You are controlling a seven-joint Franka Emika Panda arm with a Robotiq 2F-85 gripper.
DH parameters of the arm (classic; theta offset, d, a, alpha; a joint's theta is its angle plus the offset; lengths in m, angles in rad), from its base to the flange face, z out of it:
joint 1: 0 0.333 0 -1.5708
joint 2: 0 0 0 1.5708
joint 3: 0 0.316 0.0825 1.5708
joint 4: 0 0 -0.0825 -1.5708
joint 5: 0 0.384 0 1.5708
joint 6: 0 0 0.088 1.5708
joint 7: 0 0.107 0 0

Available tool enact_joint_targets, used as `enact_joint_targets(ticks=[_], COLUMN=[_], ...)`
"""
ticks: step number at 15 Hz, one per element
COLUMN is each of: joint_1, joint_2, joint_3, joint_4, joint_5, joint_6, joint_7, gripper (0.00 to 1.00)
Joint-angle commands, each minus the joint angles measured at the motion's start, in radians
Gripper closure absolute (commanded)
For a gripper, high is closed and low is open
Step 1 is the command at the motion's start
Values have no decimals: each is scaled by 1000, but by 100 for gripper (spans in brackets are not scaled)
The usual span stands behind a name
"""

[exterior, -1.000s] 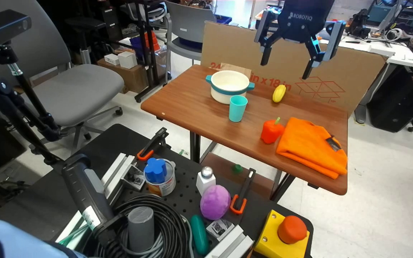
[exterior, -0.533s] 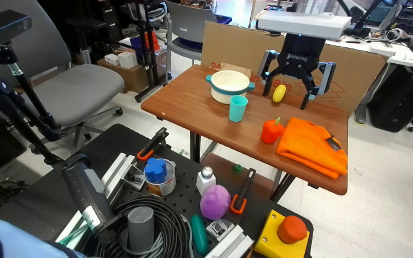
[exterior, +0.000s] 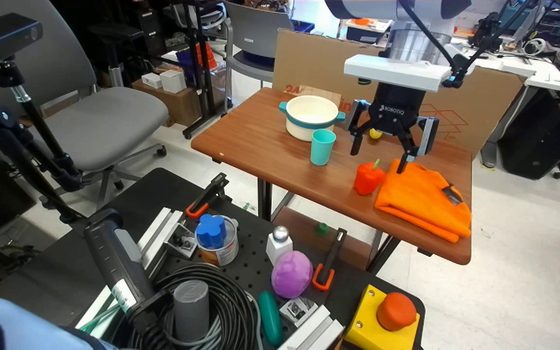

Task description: Put the red cup inside the white pot

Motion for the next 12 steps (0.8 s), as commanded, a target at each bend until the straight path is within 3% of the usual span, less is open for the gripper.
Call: enact_joint_targets(ticks=[1,4,5,7,12], joint_1=[19,14,13,11,8], joint_2=[23,30,34,39,32], joint_3=[-12,-12,-12,-11,-8], joint_4=[21,18,20,22,21], joint_5=[-12,0,8,18,41], joint_6=[-35,-17,-21,-28,-43], joint_7=[21,27,36,45,65], gripper=[0,4,26,31,72])
